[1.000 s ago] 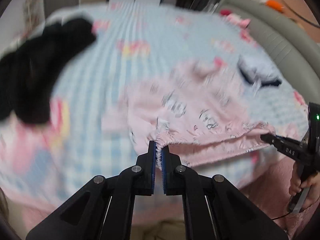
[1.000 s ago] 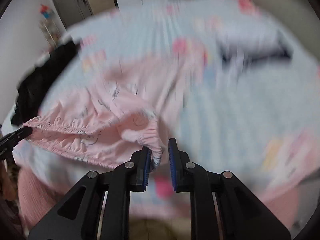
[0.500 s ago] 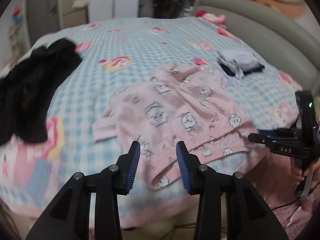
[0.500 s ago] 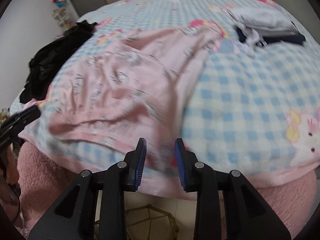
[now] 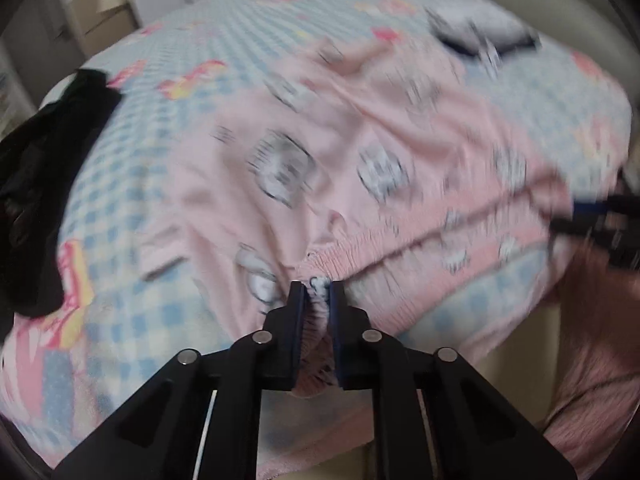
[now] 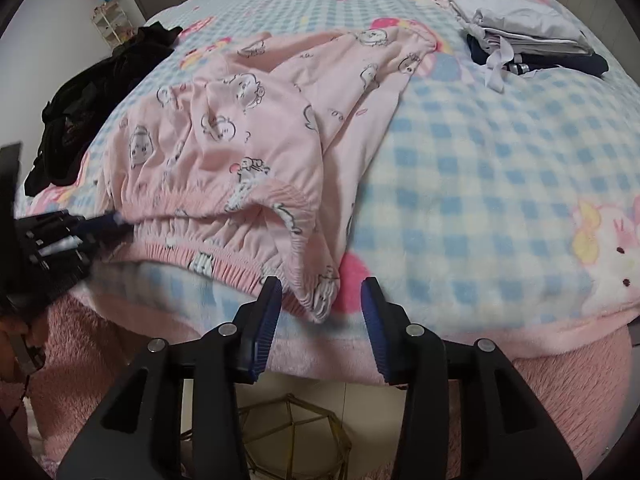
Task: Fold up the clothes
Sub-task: 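Lower the pants onto the blanket and release the waistband with both grippers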
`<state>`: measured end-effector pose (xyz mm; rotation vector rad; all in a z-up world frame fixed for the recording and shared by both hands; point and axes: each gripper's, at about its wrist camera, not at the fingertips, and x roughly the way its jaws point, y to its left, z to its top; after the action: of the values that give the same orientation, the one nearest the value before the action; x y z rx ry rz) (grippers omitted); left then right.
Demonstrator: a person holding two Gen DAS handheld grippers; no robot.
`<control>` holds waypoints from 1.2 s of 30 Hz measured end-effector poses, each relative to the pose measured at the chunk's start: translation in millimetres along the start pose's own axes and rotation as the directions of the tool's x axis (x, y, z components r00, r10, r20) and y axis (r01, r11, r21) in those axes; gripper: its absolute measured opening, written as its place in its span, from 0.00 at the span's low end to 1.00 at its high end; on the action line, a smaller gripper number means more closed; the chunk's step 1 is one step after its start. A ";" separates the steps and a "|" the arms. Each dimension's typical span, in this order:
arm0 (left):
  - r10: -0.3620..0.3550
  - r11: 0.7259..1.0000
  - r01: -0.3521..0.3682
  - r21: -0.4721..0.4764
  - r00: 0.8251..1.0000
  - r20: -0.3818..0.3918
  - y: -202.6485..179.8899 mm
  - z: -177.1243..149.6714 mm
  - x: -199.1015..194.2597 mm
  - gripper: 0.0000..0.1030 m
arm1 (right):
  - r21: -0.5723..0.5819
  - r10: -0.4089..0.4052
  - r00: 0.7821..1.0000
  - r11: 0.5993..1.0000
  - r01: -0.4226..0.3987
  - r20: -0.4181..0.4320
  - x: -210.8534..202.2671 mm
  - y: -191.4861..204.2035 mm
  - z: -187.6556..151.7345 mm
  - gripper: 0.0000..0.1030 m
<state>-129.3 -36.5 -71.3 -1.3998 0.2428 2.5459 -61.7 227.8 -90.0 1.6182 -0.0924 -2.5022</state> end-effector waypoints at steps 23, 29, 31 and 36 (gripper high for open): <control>-0.083 0.954 0.092 -0.287 0.996 0.044 25.9 -69.9 -36.4 0.18 | -0.048 -0.109 0.987 0.992 0.115 0.115 -11.4 9.6 3.5 0.46; -0.056 0.985 0.066 -0.159 0.996 0.065 19.7 -56.8 -33.0 0.47 | -0.074 -0.060 0.997 0.995 0.064 0.051 7.0 19.0 1.4 0.47; -0.035 0.995 0.037 -0.094 0.999 0.027 13.0 -54.8 -21.9 0.47 | -0.060 -0.076 0.996 0.995 0.079 0.036 10.7 17.0 -0.1 0.47; 0.031 0.999 -0.031 -0.010 0.999 -0.005 3.7 -52.4 -11.0 0.36 | -0.026 -0.163 0.983 0.986 0.166 0.083 -2.7 3.3 -1.4 0.47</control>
<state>-82.1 -54.4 -89.7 -1.4167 0.2556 2.5725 -58.9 225.0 -87.7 1.5717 0.0755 -2.6768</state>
